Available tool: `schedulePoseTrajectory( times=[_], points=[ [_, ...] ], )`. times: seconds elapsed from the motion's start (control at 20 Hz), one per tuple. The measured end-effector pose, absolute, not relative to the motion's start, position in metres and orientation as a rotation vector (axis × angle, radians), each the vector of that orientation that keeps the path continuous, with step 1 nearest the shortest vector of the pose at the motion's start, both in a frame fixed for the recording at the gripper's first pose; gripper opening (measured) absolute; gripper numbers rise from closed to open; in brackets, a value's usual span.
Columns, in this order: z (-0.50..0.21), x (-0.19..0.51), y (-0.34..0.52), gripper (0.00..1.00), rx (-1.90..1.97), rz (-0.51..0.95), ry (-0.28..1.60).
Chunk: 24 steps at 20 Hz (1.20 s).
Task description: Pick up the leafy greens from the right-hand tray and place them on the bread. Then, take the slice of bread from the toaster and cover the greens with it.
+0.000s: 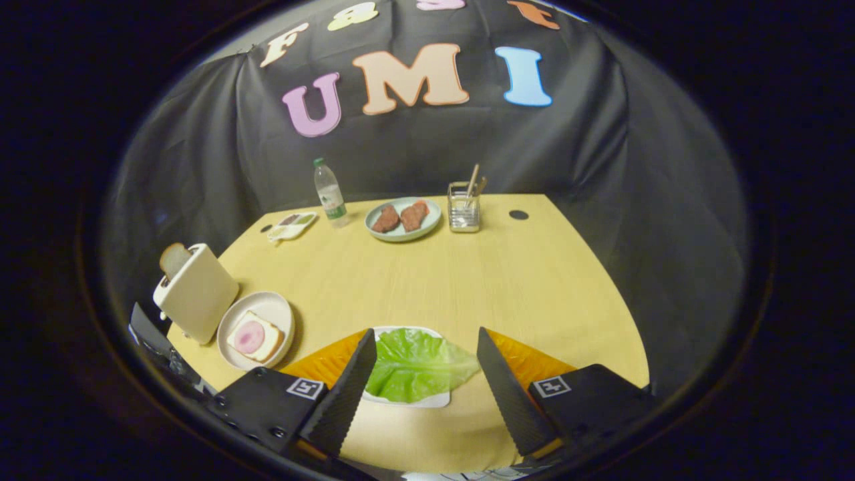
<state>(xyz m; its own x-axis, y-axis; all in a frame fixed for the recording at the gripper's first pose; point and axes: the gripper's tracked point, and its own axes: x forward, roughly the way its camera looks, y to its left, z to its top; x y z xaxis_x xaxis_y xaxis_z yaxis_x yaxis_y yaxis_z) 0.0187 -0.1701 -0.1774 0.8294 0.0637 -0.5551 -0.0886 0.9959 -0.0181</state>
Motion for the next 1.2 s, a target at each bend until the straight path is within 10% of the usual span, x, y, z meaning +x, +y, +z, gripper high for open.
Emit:
schedulePoseTrajectory(
  times=[0.7,1.2],
  points=[
    [-0.278,0.047,-0.203,0.95,0.084,0.139,0.838],
    [-0.289,0.051,-0.197,0.22,0.157,0.15,0.889]
  ],
)
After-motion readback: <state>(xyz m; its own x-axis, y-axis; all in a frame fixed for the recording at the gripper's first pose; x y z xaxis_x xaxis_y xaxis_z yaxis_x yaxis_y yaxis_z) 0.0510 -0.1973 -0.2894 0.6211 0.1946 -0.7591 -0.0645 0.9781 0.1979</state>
